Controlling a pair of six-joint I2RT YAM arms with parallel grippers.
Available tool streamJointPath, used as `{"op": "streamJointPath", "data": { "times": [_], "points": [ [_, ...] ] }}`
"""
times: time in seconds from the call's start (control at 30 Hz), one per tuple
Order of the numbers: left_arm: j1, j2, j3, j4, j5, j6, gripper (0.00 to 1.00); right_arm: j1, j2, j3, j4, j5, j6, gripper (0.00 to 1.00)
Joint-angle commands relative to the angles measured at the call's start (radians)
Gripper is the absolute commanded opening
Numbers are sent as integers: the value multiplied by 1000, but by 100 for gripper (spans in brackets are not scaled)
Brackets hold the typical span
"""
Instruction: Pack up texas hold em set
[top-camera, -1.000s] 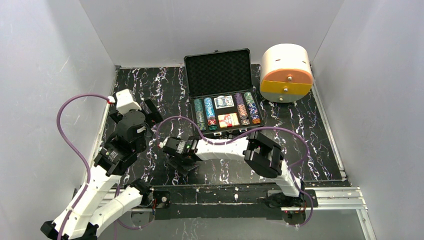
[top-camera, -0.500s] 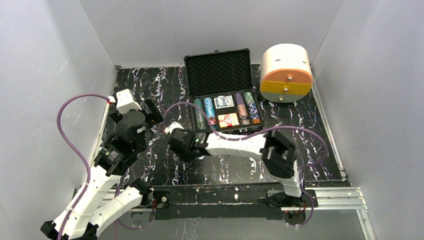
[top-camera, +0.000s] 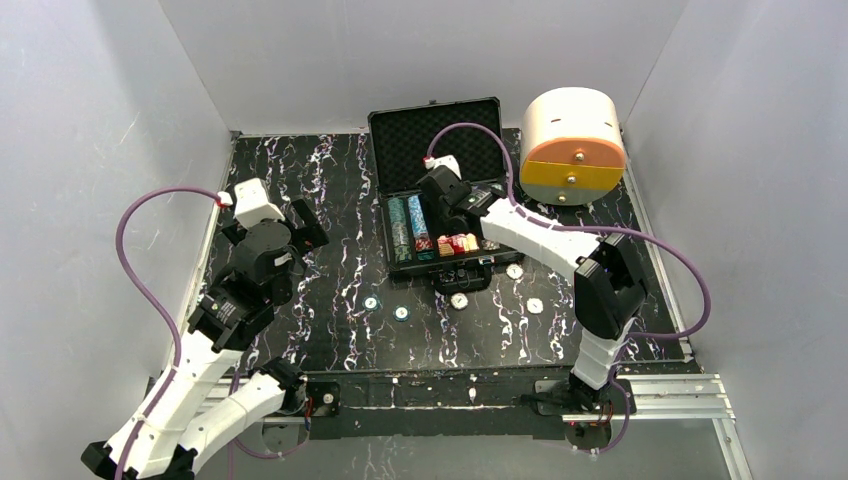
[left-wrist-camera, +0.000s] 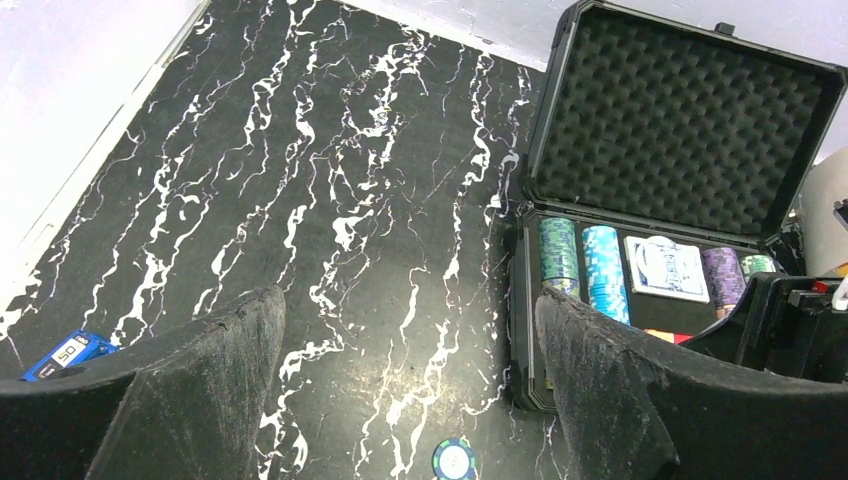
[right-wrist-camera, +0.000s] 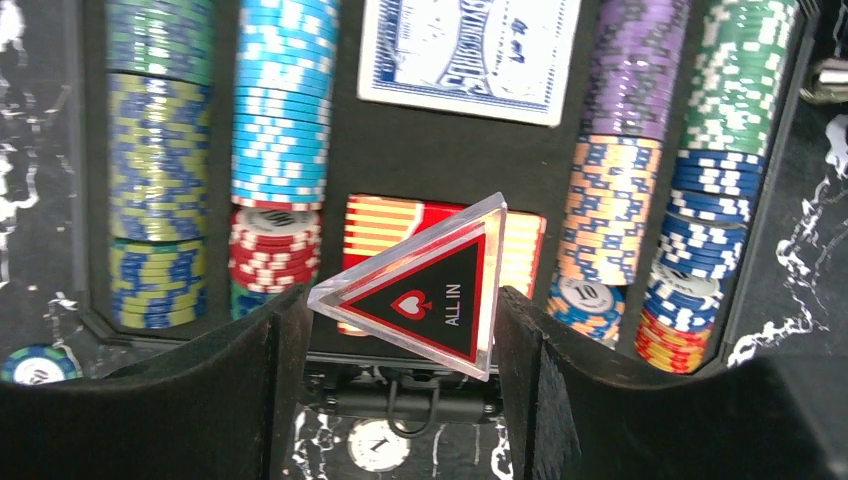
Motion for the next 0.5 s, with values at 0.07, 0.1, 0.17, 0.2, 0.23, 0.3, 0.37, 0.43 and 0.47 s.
{"op": "streamJointPath", "data": {
  "times": [0.07, 0.1, 0.17, 0.2, 0.23, 0.3, 0.37, 0.43, 0.47],
  "points": [
    [4, 15, -3, -5, 7, -24, 94, -44, 16, 0, -36, 9, 4, 64],
    [4, 17, -4, -5, 9, -25, 94, -54, 21, -1, -42, 7, 8, 64],
    [4, 19, -7, -5, 12, -28, 94, -69, 28, -7, -45, -10, 16, 64],
    [4, 18, -10, -6, 14, -28, 94, -74, 30, -11, -42, -23, 18, 64],
    [4, 18, -9, -6, 16, -29, 94, -80, 33, -16, -39, -33, 17, 64],
    [4, 20, -9, -5, 17, -27, 94, -89, 43, -15, -42, -59, 17, 64],
    [4, 21, -9, -6, 17, -27, 94, -94, 51, -15, -40, -80, 16, 65],
    [4, 21, -10, -5, 17, -28, 94, -99, 60, -15, -35, -102, 13, 65],
    [4, 24, -9, -6, 17, -28, 94, -100, 66, -11, -38, -108, 12, 65]
  ]
}}
